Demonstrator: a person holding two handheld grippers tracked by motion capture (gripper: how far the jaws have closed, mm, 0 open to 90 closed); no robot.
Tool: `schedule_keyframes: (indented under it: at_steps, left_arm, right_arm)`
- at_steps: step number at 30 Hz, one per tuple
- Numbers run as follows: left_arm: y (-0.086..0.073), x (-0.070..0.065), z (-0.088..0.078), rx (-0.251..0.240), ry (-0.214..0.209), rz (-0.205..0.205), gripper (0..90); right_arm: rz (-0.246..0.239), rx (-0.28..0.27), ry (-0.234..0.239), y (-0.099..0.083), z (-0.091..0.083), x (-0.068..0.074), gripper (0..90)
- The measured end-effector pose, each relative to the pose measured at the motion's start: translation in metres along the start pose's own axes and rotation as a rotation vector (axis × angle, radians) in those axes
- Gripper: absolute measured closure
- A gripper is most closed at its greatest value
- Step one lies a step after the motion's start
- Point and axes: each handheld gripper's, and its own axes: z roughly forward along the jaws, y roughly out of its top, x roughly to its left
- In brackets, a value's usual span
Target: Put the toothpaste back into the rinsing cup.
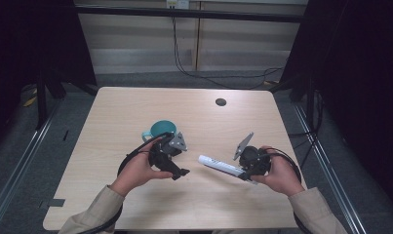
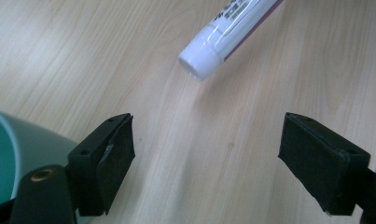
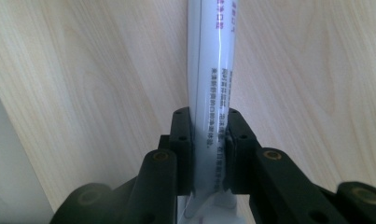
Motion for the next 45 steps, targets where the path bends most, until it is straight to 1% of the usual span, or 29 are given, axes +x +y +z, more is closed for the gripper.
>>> schedule_keyframes:
  at_steps: [1,2,3,4,5,6,7,8,9,11,13,15,18,19,21,24,25,27,29,31,33,35,37,38,39,40,41,42,45]
  left_arm:
    - [0.005,-0.002,0.002,0.003,0.001,0.006,18.0]
    - [0.005,-0.002,0.002,0.003,0.001,0.006,18.5]
    - [0.009,-0.003,0.003,0.014,0.006,0.027,18.9]
    - [0.009,-0.003,0.003,0.014,0.006,0.027,19.2]
    - [0.013,-0.004,0.004,0.016,0.004,0.037,19.2]
    - [0.013,-0.004,0.004,0.016,0.004,0.037,19.6]
    - [0.017,-0.005,0.007,0.018,-0.002,0.042,20.3]
    - [0.017,-0.005,0.007,0.018,-0.002,0.042,20.6]
    - [0.020,-0.006,0.009,0.026,-0.001,0.056,20.8]
    - [0.022,-0.008,0.010,0.024,-0.003,0.057,21.0]
    - [0.025,-0.009,0.010,0.024,0.004,0.071,21.3]
    - [0.027,-0.009,0.010,0.023,-0.001,0.087,21.8]
    - [0.028,-0.010,0.010,0.026,-0.007,0.084,23.5]
    - [0.029,-0.010,0.011,0.041,-0.007,0.101,23.6]
    - [0.030,-0.011,0.012,0.042,-0.009,0.104,24.3]
    - [0.031,-0.012,0.013,0.041,-0.012,0.103,25.5]
    - [0.031,-0.011,0.014,0.056,-0.023,0.115,26.0]
    - [0.031,-0.012,0.015,0.059,-0.020,0.115,26.5]
    - [0.031,-0.012,0.016,0.070,-0.019,0.128,26.7]
    - [0.032,-0.012,0.016,0.065,-0.019,0.128,27.0]
    - [0.033,-0.012,0.016,0.074,-0.014,0.148,28.3]
    - [0.033,-0.013,0.017,0.070,-0.021,0.143,28.9]
    - [0.035,-0.013,0.019,0.085,-0.022,0.168,30.2]
    - [0.035,-0.013,0.019,0.085,-0.022,0.168,30.5]
    - [0.035,-0.014,0.020,0.091,-0.016,0.174,30.5]
    - [0.037,-0.015,0.022,0.097,-0.022,0.189,31.3]
    - [0.037,-0.015,0.022,0.097,-0.022,0.189,31.4]
    - [0.038,-0.017,0.024,0.097,-0.024,0.204,31.9]
    - [0.038,-0.018,0.027,0.102,-0.029,0.218,32.3]
  right_arm:
    - [-0.010,-0.006,0.006,0.002,0.000,0.001,76.4]
    - [-0.010,-0.006,0.006,0.002,0.000,0.001,76.4]
    - [-0.018,-0.011,0.012,0.004,0.000,0.003,76.4]
    - [-0.018,-0.011,0.012,0.004,0.000,0.003,76.4]
    - [-0.033,-0.012,0.012,0.006,0.000,0.004,76.4]
    - [-0.036,-0.011,0.011,0.007,0.000,0.005,76.3]
    - [-0.042,-0.013,0.012,0.009,0.000,0.006,76.3]
    - [-0.042,-0.013,0.012,0.009,0.000,0.006,76.3]
    - [-0.049,-0.021,0.010,0.011,-0.001,0.007,76.4]
    - [-0.062,-0.029,0.015,0.015,-0.002,0.008,76.4]
    - [-0.061,-0.030,0.018,0.016,-0.002,0.009,76.4]
    - [-0.077,-0.036,0.018,0.018,-0.003,0.010,76.4]
    - [-0.092,-0.042,0.016,0.021,-0.005,0.012,76.4]
    - [-0.100,-0.042,0.024,0.023,-0.005,0.013,76.4]
    - [-0.107,-0.047,0.026,0.025,-0.004,0.014,76.4]
    - [-0.112,-0.041,0.026,0.028,-0.003,0.015,76.3]
    - [-0.116,-0.041,0.026,0.030,-0.002,0.016,76.3]
    - [-0.115,-0.040,0.028,0.032,-0.003,0.017,76.3]
    - [-0.123,-0.049,0.027,0.033,-0.003,0.017,76.3]
    - [-0.129,-0.048,0.026,0.033,-0.004,0.017,76.3]
    - [-0.131,-0.053,0.026,0.034,-0.005,0.017,76.3]
    - [-0.133,-0.048,0.025,0.035,-0.005,0.017,76.3]
    - [-0.139,-0.048,0.020,0.036,-0.004,0.017,76.2]
    - [-0.139,-0.048,0.020,0.036,-0.004,0.017,76.2]
    - [-0.150,-0.051,0.025,0.036,-0.004,0.017,76.3]
    - [-0.151,-0.053,0.029,0.037,-0.004,0.017,76.2]
    - [-0.151,-0.053,0.029,0.037,-0.004,0.017,76.2]
    - [-0.156,-0.050,0.029,0.038,-0.004,0.018,76.2]
    - [-0.174,-0.058,0.027,0.039,-0.004,0.020,76.3]
